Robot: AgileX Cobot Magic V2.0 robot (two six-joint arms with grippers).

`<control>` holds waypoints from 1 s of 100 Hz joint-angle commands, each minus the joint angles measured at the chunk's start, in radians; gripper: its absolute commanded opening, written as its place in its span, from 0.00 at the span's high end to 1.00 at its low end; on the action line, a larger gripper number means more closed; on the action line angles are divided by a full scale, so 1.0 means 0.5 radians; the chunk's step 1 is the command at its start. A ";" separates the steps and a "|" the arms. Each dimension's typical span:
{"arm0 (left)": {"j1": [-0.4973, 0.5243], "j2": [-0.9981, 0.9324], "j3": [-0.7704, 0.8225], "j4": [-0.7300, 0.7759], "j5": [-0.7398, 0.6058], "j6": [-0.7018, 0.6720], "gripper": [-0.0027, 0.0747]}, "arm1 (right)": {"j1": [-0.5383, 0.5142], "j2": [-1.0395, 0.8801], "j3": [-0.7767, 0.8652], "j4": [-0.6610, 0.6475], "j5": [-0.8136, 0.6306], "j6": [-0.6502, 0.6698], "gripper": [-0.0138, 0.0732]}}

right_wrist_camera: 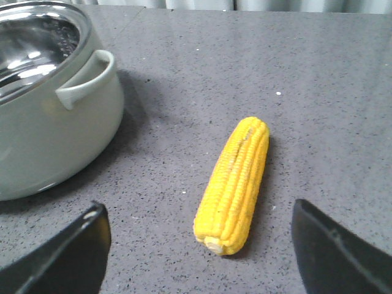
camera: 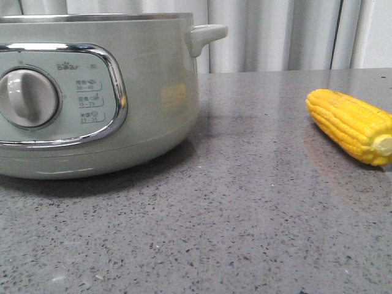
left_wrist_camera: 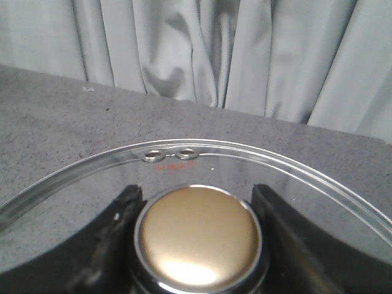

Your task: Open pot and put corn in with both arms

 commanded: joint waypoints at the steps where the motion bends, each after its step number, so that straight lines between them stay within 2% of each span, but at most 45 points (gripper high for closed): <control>1: 0.007 -0.009 -0.019 -0.039 -0.266 -0.004 0.75 | 0.019 0.018 -0.066 -0.001 -0.143 -0.006 0.23; 48: 0.007 0.195 0.176 -0.039 -0.297 -0.004 0.74 | 0.024 0.018 -0.066 -0.001 -0.143 -0.006 0.23; 55: 0.007 0.215 0.176 -0.039 -0.296 -0.004 0.71 | 0.024 0.018 -0.066 -0.001 -0.143 -0.006 0.23; 72: 0.007 0.284 0.176 -0.039 -0.296 -0.001 0.55 | 0.024 0.018 -0.066 -0.001 -0.143 -0.006 0.23; 100: 0.007 0.371 0.176 -0.039 -0.304 -0.001 0.53 | 0.024 0.018 -0.066 -0.001 -0.139 -0.006 0.23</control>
